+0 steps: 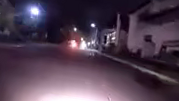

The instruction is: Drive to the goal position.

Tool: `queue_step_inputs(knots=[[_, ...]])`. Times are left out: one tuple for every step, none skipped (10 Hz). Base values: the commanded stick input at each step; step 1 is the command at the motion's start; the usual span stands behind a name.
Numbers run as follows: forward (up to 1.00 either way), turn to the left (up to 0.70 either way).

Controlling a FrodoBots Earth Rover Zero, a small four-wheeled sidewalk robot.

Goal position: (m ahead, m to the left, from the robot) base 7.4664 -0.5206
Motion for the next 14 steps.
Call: queue_step_inputs(knots=[[1.00, 0.00], [1.00, 0.00], [1.00, 0.00], [1.00, 0.00], [1.00, 0.00], [1.00, 0.00], [1.00, 0.00], [1.00, 0.00], [1.00, 0.00], [1.00, 0.00], [1.00, 0.00], [1.00, 0.00], [1.00, 0.00], [1.00, 0.00]])
